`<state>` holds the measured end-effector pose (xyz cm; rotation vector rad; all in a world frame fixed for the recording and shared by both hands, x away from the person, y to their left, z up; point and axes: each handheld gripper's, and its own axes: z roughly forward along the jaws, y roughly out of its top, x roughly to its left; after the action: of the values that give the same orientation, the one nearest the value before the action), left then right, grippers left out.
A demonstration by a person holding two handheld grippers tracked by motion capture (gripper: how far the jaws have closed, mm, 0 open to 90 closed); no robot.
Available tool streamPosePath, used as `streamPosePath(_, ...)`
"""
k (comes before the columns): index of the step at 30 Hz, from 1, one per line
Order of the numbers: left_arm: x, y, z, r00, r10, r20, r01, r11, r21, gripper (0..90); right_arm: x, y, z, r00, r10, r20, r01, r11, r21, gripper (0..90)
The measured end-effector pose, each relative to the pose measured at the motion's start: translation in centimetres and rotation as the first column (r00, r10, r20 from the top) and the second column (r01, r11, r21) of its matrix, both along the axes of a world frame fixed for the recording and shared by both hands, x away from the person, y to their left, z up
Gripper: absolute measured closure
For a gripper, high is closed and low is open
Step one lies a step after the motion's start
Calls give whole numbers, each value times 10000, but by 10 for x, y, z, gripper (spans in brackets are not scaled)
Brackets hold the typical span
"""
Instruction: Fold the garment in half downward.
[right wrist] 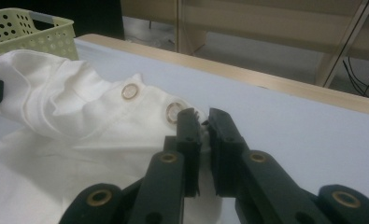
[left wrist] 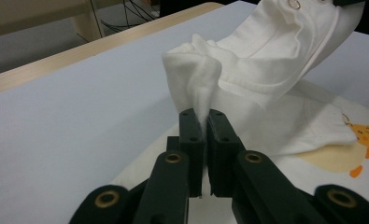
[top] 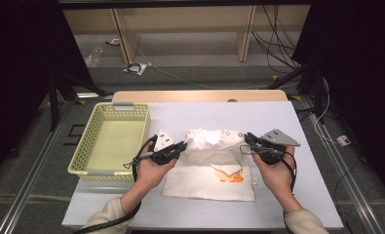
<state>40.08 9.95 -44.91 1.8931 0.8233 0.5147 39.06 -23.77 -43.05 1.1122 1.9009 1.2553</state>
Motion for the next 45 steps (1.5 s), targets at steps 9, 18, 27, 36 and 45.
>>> streamPosePath(9, -3, 2, -2, 10000, -32, -27, 33, 10000, 61, 857, -7, 1, -1, 9999, 117, -12, -117, 9999, -6, 839)
streamPosePath(18, -6, 5, -4, 10000, -56, -44, 56, 10000, 74, 857, -12, 3, -3, 9998, 219, -39, -219, 9997, -50, 839)
streamPosePath(27, -11, 6, -5, 9999, -129, -34, 130, 9998, 168, 858, -16, 5, -3, 9996, 289, 59, -288, 9995, -125, 839)
streamPosePath(36, -16, 8, -6, 9998, -184, -82, 186, 9996, 225, 857, -24, 6, -4, 9991, 425, 37, -423, 9987, -281, 839)
streamPosePath(45, -22, 12, -9, 9997, -206, -155, 211, 9993, 316, 857, -31, 8, -5, 9983, 581, -56, -583, 9978, -321, 839)
